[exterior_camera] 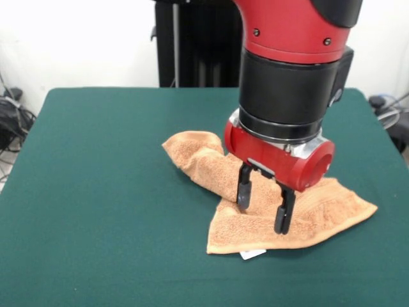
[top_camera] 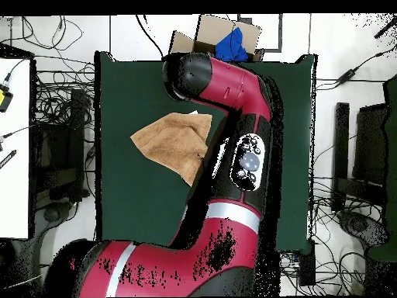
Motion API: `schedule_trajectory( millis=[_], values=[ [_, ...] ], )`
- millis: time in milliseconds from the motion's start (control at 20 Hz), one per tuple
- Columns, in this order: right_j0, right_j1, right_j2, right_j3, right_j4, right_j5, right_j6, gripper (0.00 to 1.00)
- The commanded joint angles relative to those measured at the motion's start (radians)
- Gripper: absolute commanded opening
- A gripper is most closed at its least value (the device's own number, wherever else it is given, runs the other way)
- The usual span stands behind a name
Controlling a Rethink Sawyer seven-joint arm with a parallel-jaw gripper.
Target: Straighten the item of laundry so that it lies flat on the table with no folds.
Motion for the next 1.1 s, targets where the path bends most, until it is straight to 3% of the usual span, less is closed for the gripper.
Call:
schedule_trajectory(
  millis=[50, 1100],
  values=[
    [-0.020, 0.077, 0.052, 0.158, 0.011, 0.034, 0.188, 1.00],
    [-0.036, 0.138, 0.100, 0.176, 0.021, -0.089, 0.149, 1.00]
  ],
)
